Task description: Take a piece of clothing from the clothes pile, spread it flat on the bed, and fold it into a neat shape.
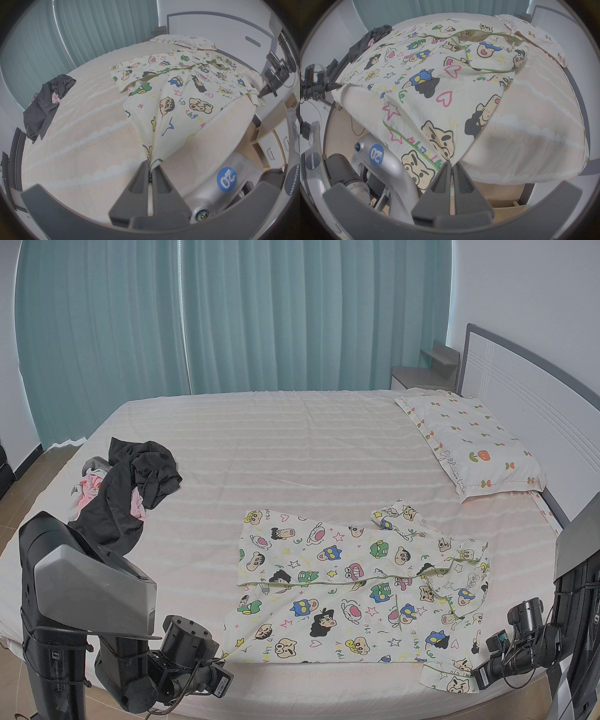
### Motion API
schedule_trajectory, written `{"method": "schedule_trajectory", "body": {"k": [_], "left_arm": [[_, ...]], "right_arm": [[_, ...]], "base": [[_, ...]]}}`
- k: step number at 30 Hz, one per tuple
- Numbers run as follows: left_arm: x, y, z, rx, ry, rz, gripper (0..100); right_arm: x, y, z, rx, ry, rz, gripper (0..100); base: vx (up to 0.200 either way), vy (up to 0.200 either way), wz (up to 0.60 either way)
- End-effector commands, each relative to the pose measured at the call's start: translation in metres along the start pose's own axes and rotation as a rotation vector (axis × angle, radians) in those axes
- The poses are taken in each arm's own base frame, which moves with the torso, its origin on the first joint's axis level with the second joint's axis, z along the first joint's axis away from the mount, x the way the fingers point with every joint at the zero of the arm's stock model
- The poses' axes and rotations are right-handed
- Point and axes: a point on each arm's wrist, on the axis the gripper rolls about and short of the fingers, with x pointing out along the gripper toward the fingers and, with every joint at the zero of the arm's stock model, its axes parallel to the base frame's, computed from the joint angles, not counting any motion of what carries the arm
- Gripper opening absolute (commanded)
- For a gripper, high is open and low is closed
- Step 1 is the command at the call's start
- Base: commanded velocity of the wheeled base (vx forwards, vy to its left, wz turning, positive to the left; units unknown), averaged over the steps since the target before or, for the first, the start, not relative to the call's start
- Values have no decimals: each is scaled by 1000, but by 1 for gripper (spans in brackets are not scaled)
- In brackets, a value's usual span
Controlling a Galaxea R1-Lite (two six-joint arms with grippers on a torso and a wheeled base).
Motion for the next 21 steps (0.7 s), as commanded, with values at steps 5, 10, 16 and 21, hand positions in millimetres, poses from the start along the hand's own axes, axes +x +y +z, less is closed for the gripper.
{"method": "schedule_trajectory", "body": {"k": [5, 10, 16, 21], "left_arm": [[-6, -4, -10, 25, 40, -21, 0], [-7, -7, -12, 34, 47, -26, 0], [-8, -7, -13, 35, 55, -26, 0], [-7, -7, -14, 38, 70, -28, 0]], "right_arm": [[-4, 2, -5, -18, 22, 4, 0], [-10, 3, -7, -25, 49, 6, 0], [-14, 4, -9, -29, 69, 12, 0], [-14, 4, -10, -40, 91, -8, 0]], "base": [[0, 0, 0], [0, 0, 0], [0, 0, 0], [0, 0, 0]]}}
